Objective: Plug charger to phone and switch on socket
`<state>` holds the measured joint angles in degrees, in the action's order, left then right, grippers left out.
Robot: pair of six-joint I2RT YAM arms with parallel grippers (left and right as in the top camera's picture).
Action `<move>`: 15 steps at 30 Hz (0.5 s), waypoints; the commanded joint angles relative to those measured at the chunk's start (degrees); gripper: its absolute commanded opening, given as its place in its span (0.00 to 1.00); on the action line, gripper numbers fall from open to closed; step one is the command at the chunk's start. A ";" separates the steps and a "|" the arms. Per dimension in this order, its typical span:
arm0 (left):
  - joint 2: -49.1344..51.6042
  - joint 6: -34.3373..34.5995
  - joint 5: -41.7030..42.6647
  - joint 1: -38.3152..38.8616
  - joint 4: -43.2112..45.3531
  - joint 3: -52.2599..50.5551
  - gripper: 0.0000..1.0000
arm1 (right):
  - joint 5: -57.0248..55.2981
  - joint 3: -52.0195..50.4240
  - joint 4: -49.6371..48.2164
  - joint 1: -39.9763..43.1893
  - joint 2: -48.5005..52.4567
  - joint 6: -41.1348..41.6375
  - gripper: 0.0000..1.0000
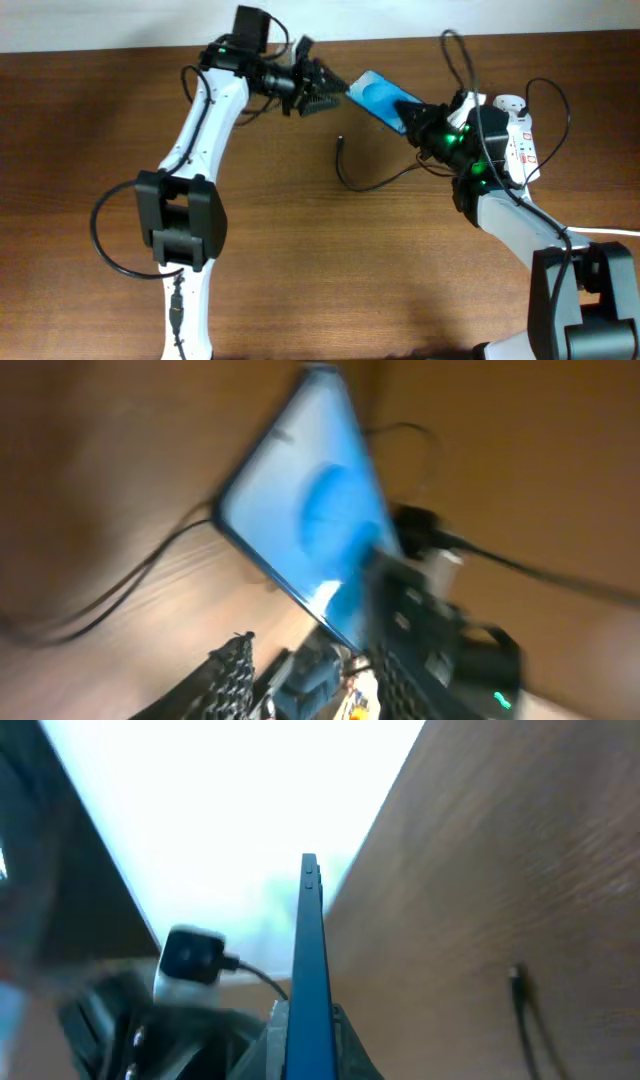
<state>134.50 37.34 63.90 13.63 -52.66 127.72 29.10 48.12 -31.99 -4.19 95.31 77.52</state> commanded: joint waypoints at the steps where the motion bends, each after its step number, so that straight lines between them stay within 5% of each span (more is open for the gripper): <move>1: -0.31 0.46 13.75 -0.74 5.62 0.37 0.51 | -8.61 2.62 -1.31 -2.71 -1.73 14.10 0.04; 15: -0.31 4.68 13.53 -0.79 9.18 0.37 0.53 | -19.02 9.66 -1.44 -8.61 -1.73 16.65 0.04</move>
<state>134.50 40.38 76.62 12.95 -43.62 127.72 11.92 55.35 -32.53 -12.84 95.31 93.51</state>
